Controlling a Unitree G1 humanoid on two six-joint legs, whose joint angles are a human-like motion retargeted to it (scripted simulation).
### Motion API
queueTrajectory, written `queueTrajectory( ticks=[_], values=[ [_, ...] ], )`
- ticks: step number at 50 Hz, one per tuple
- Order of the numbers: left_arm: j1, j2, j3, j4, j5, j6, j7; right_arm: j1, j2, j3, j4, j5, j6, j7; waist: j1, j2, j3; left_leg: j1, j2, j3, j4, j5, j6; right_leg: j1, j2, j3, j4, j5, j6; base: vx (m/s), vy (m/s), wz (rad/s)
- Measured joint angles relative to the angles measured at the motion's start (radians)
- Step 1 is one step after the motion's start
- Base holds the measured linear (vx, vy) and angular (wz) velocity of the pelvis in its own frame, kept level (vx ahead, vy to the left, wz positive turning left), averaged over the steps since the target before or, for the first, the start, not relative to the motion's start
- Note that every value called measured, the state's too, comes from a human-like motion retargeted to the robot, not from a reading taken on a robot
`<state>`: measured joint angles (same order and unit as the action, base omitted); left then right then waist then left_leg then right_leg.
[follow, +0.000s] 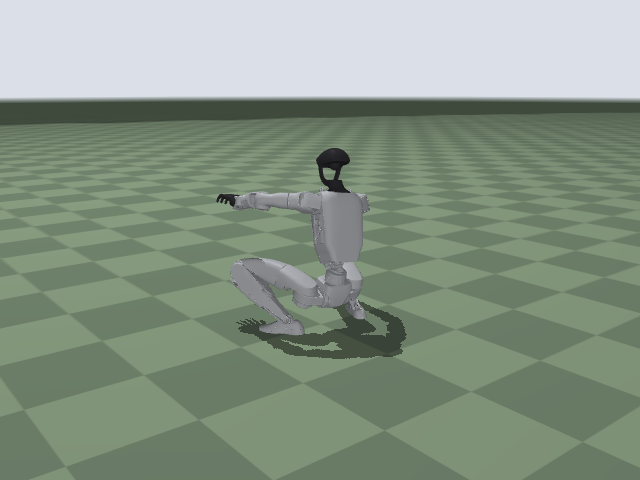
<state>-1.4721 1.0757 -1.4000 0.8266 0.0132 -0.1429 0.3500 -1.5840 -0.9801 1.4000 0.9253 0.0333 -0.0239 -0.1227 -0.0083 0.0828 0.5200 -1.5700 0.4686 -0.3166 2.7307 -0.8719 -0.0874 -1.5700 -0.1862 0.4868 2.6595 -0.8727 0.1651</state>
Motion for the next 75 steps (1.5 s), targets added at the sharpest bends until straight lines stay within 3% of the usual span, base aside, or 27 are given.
queueTrajectory(
  ticks=[5,10,18,20,23,30,37,44,49,54,58,65,67,75],
  values=[
    [0.018,-0.011,0.0,0.014,0.006,0.005,-0.003,0.012,0.016,-0.003,0.007,0.005,0.002,-0.002,0.004,-0.005,0.0,0.0,0.003,0.002,0.009,-0.001,0.008,0.0,0.012,0.022,0.009,0.0,0.009,0.0,0.0,0.0],
    [-0.004,0.025,0.0,0.011,-0.003,0.003,-0.018,-0.015,-0.02,0.0,-0.007,0.027,-0.007,0.007,-0.013,0.01,0.0,0.0,0.018,0.029,-0.015,0.0,0.041,0.0,-0.018,0.0,-0.021,0.0,-0.028,0.0,0.0,0.0],
    [-0.179,0.138,0.0,-0.06,0.057,-0.008,-0.114,-0.184,-0.13,-0.005,-0.044,0.066,-0.026,0.075,0.03,0.041,0.0,0.0,0.111,0.149,-0.226,0.012,0.134,0.0,-0.136,-0.218,-0.258,0.0,-0.207,0.11,0.0,-0.09],
    [-0.266,0.184,0.0,-0.084,0.064,-0.005,-0.132,-0.274,-0.166,-0.005,-0.04,0.06,-0.036,0.084,0.032,0.038,0.0,0.0,0.112,0.225,-0.346,0.067,0.12,0.0,-0.169,-0.275,-0.357,0.0,-0.258,0.15,-0.06,0.26],
    [-0.39,0.252,0.0,-0.123,0.07,-0.008,-0.156,-0.403,-0.199,-0.006,-0.028,0.062,-0.038,0.089,0.023,0.016,0.0,0.003,0.091,0.305,-0.498,0.134,0.11,0.0,-0.214,-0.332,-0.478,0.002,-0.276,0.19,-0.1,0.45],
    [-0.456,0.308,0.0,-0.171,0.055,-0.008,-0.178,-0.487,-0.211,-0.006,-0.032,0.04,-0.04,0.094,0.006,0.014,-0.018,0.323,0.049,0.452,-0.913,0.258,0.023,0.333,-0.24,-0.508,-0.908,0.118,-0.231,0.12,-0.02,0.09],
    [-0.438,0.345,0.0,-0.217,0.009,-0.023,-0.19,-0.444,-0.21,-0.007,-0.087,0.011,-0.04,0.096,-0.014,0.003,-0.065,0.736,-0.013,0.595,-1.42,0.39,-0.04,0.766,-0.195,-0.68,-1.454,0.282,-0.165,0.15,-0.02,-0.02],
    [-0.383,0.355,0.006,-0.294,-0.038,-0.029,-0.243,-0.241,-0.238,-0.119,-0.188,0.029,-0.042,0.137,0.003,-0.052,-0.182,1.167,-0.13,0.755,-1.981,0.5,-0.02,1.175,-0.127,-0.777,-2.043,0.471,-0.097,0.23,0.01,-0.12],
    [-0.289,0.336,0.087,-0.308,-0.036,-0.023,-0.287,-0.093,-0.229,-0.227,-0.232,0.101,-0.039,0.179,0.017,-0.091,-0.323,1.381,-0.235,0.822,-2.332,0.594,-0.012,1.359,-0.101,-0.81,-2.347,0.593,-0.05,0.22,0.03,-0.09],
    [-0.224,0.287,0.138,-0.258,-0.001,-0.014,-0.318,-0.037,-0.219,-0.254,-0.233,0.096,-0.037,0.211,0.011,-0.085,-0.462,1.483,-0.274,0.823,-2.483,0.639,-0.041,1.477,-0.081,-0.853,-2.491,0.646,-0.021,0.18,0.04,0.17],
    [-0.208,0.228,0.143,-0.179,0.026,-0.014,-0.324,-0.039,-0.213,-0.246,-0.209,0.035,-0.076,0.202,0.004,-0.075,-0.528,1.543,-0.286,0.801,-2.518,0.638,-0.037,1.556,-0.077,-0.874,-2.528,0.654,-0.017,0.14,0.04,0.25],
    [-0.177,0.153,0.17,-0.068,0.079,-0.012,-0.342,-0.035,-0.218,-0.251,-0.179,0.014,-0.086,0.233,0.009,-0.066,-0.585,1.615,-0.293,0.792,-2.533,0.606,-0.014,1.655,-0.07,-0.897,-2.575,0.637,-0.026,0.06,0.02,0.08],
    [-0.159,0.133,0.199,-0.05,0.087,-0.031,-0.372,-0.033,-0.213,-0.262,-0.162,-0.025,-0.056,0.224,0.01,-0.064,-0.591,1.621,-0.285,0.796,-2.523,0.586,-0.04,1.676,-0.062,-0.909,-2.595,0.625,-0.028,0.0,0.0,0.0],
    [-0.126,0.107,0.203,-0.012,0.115,-0.029,-0.391,-0.017,-0.206,-0.265,-0.135,-0.032,-0.045,0.235,0.02,-0.068,-0.621,1.623,-0.282,0.799,-2.507,0.578,-0.05,1.684,-0.061,-0.901,-2.602,0.615,-0.029,0.0,0.0,0.0]
  ],
)
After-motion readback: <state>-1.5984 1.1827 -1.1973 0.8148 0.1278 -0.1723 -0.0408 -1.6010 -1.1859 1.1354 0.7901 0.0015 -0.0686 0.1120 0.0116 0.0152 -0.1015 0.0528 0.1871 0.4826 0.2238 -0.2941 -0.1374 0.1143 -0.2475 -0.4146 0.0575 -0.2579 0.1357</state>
